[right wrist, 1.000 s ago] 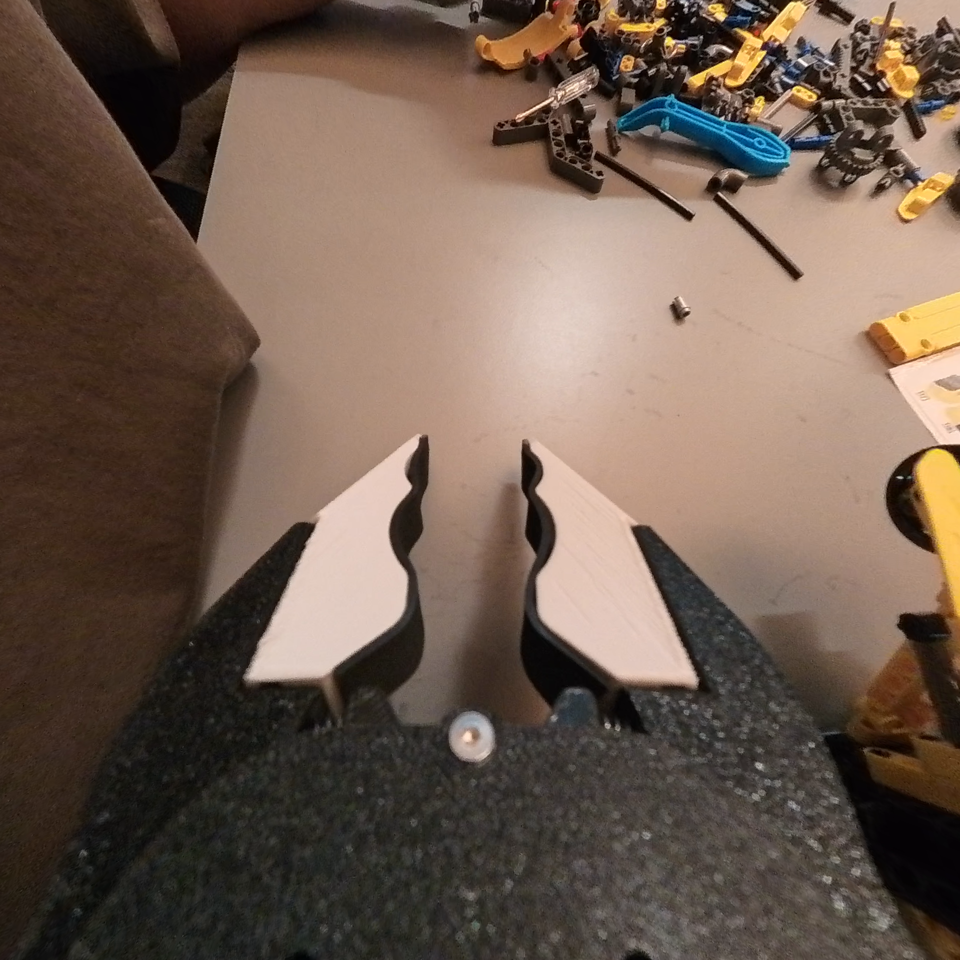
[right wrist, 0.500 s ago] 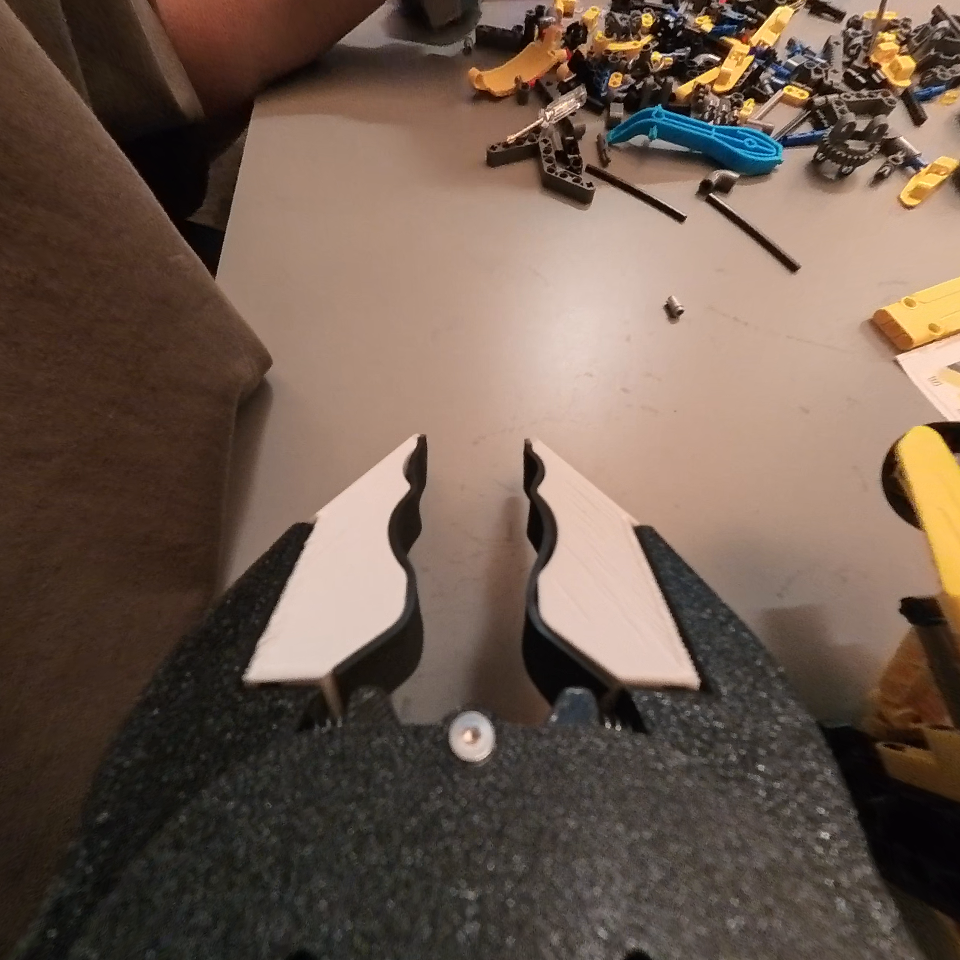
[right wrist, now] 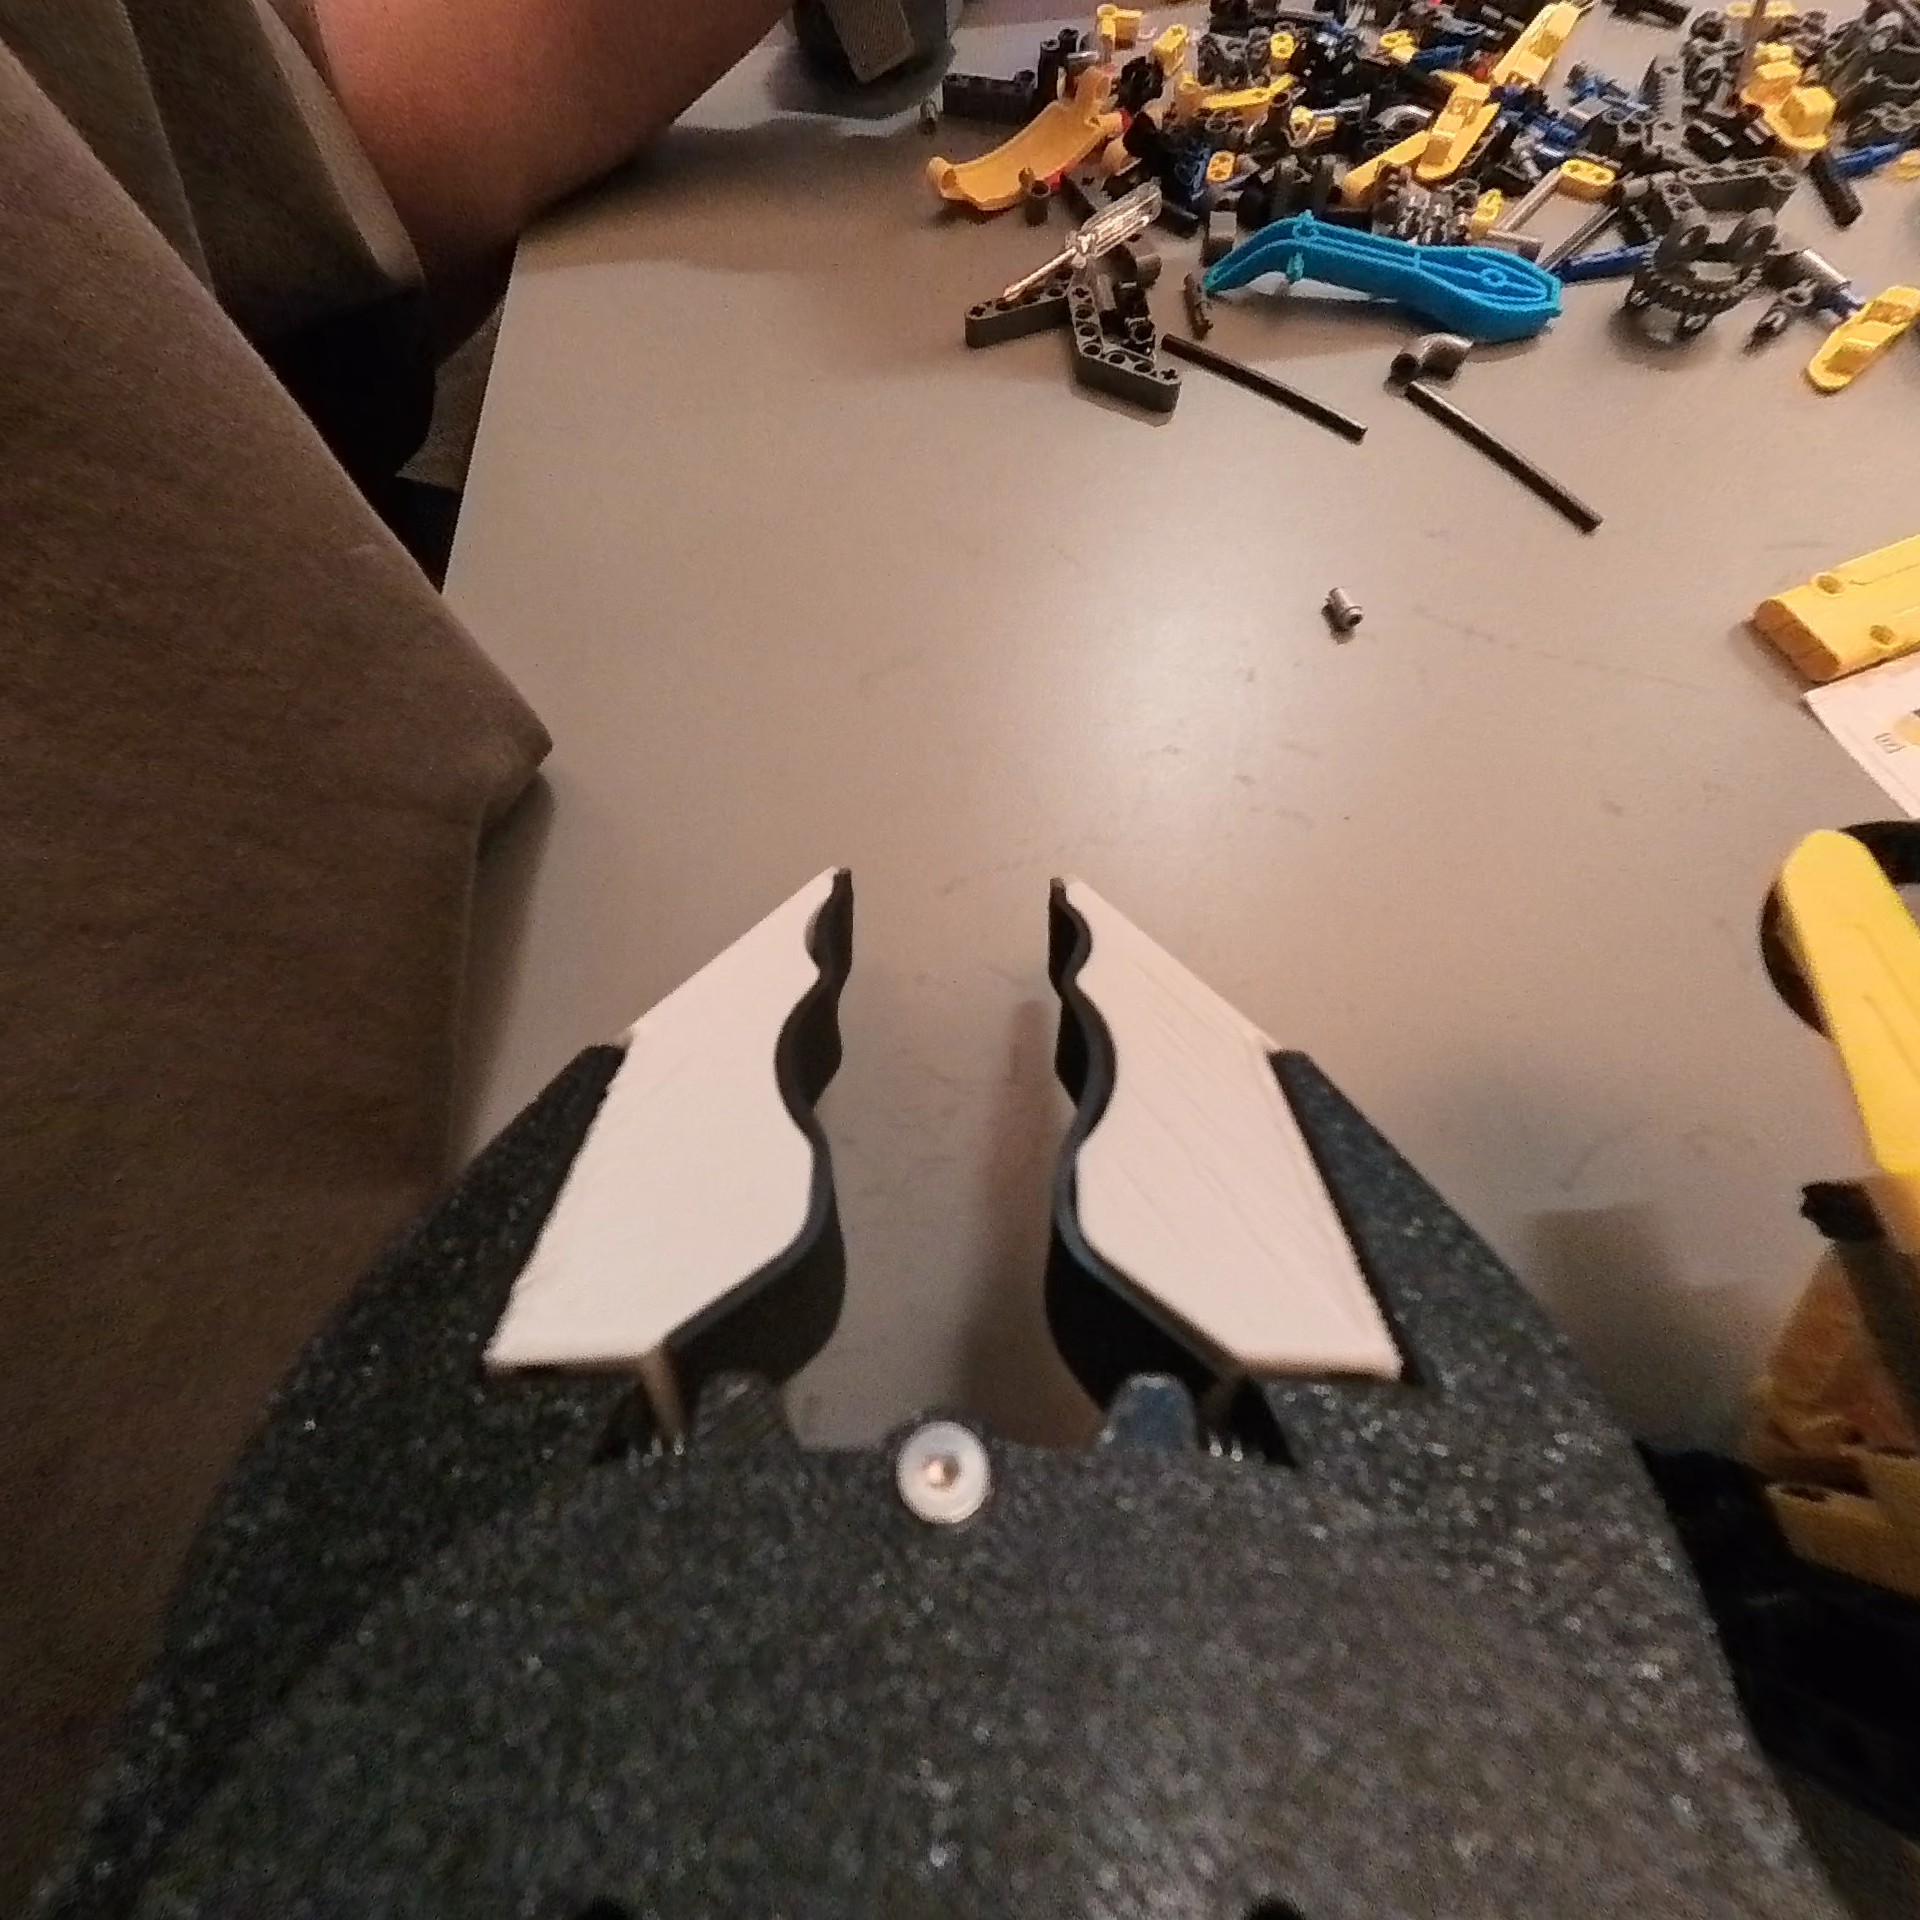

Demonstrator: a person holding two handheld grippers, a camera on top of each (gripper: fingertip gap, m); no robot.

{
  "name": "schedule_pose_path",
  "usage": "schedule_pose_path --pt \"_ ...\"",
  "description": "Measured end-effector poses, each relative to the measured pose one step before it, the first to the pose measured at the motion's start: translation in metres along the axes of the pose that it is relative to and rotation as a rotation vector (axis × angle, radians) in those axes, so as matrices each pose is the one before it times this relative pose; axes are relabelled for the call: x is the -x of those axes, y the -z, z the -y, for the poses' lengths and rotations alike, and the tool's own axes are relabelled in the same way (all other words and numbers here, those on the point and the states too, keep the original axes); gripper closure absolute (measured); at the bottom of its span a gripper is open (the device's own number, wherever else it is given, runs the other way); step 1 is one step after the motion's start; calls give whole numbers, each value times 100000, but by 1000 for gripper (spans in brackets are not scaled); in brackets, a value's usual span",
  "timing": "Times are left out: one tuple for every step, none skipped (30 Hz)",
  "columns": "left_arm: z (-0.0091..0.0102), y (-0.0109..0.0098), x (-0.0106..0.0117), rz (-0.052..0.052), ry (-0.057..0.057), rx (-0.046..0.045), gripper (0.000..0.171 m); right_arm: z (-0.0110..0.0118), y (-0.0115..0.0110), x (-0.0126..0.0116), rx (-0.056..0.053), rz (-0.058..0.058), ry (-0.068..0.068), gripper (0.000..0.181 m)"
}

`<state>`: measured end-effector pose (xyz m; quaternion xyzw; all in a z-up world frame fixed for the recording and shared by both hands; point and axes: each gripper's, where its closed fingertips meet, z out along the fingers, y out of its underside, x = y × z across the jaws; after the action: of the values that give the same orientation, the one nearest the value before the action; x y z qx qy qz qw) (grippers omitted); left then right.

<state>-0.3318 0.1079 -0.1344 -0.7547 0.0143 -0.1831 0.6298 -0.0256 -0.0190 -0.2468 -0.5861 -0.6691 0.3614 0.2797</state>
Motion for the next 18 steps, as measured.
schedule_pose_path --pt "-31 -37 -10 -128 137 74 149 6 -3 -15 -14 98 -176 144" --pt "-62 -43 -7 -47 66 218 149 3 4 -7 -34 122 -225 144" --pt "-121 -72 37 304 -36 518 149 5 4 -12 -55 147 -239 144" --pt "-130 -104 91 708 -469 723 149 19 11 -9 -130 110 -179 144" --pt "-209 -103 253 1631 -1255 1658 148 27 23 -28 -175 43 -160 144" --pt "-254 -105 552 3354 -1575 2677 147 19 -3 -45 -115 79 -350 144" --pt "-98 -151 615 3846 -1628 2602 144 15 -14 -67 -37 329 -727 144" --pt "214 -256 284 2048 -1577 1655 142 13 2 -58 -69 643 -1063 144" --pt "457 -410 -205 -749 -1300 1317 141 42 43 -21 -388 867 -1127 143" --pt "472 -604 -516 -2789 -848 2462 139 93 93 -12 -837 679 -831 143" --pt "338 -782 -600 -3683 -810 4181 138 139 122 -2 -1119 298 -432 143" --pt "335 -969 -421 -3281 -1685 4746 138 123 111 4 -1050 76 -134 143" --pt "250 -1123 77 -1266 -3220 5124 139 79 81 37 -690 55 79 143" --pt "8 -1302 647 1107 -4036 6188 140 3 36 98 -149 220 181 143" --pt "-234 -1468 830 1099 -3841 7152 142 -61 -21 151 349 295 341 143" --pt "-378 -1578 624 -1077 -3170 7656 143 -73 -44 125 459 30 676 142" --pt "-389 -1579 388 -3016 -2246 7561 143 -52 -35 89 400 -317 973 142" --pt "-320 -1482 295 -3701 -1951 6832 143 -32 -35 50 336 -631 1056 142"
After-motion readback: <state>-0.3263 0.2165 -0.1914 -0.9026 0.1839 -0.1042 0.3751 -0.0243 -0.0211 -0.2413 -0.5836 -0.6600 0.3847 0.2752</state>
